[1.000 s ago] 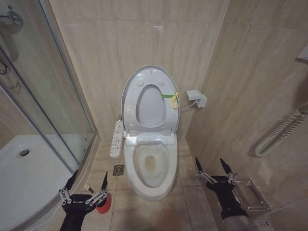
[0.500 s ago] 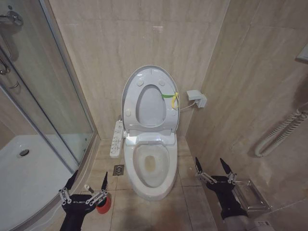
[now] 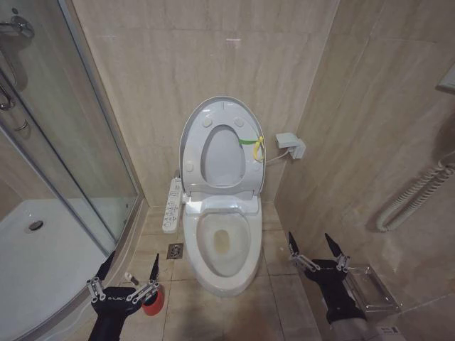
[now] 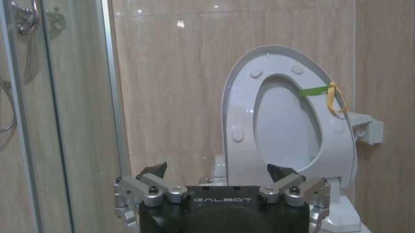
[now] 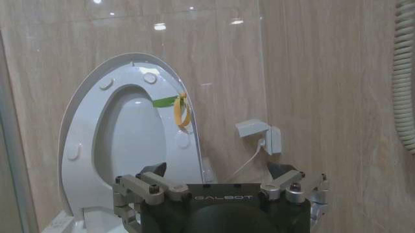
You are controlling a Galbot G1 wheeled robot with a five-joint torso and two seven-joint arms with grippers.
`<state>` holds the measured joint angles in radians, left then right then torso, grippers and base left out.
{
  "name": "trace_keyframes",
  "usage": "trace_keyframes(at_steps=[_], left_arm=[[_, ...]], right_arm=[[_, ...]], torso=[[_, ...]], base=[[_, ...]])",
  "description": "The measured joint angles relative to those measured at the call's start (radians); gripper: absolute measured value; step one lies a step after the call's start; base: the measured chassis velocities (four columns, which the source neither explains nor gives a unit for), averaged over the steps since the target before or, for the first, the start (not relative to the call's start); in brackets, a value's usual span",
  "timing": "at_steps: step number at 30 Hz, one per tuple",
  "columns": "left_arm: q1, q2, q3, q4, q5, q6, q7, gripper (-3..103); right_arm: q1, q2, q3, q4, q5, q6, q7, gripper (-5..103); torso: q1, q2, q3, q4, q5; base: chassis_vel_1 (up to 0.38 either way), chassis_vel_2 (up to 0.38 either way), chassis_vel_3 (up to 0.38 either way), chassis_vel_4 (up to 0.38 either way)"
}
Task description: Open the toilet lid, clean the toilet bowl with a toilet brush, close the toilet lid, and flush.
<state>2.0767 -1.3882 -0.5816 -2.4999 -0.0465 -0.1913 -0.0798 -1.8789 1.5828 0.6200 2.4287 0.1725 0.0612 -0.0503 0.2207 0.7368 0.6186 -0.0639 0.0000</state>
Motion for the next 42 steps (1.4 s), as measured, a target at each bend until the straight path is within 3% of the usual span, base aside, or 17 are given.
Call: trace_keyframes(at_steps=[42], left_arm=[[0.0,0.0,0.0,0.0,0.0,0.0,0.0,100]], right_arm=[[0.0,0.0,0.0,0.0,0.0,0.0,0.0,100]], torso=[[0.0,0.0,0.0,0.0,0.0]], base=[[0.0,0.0,0.0,0.0]])
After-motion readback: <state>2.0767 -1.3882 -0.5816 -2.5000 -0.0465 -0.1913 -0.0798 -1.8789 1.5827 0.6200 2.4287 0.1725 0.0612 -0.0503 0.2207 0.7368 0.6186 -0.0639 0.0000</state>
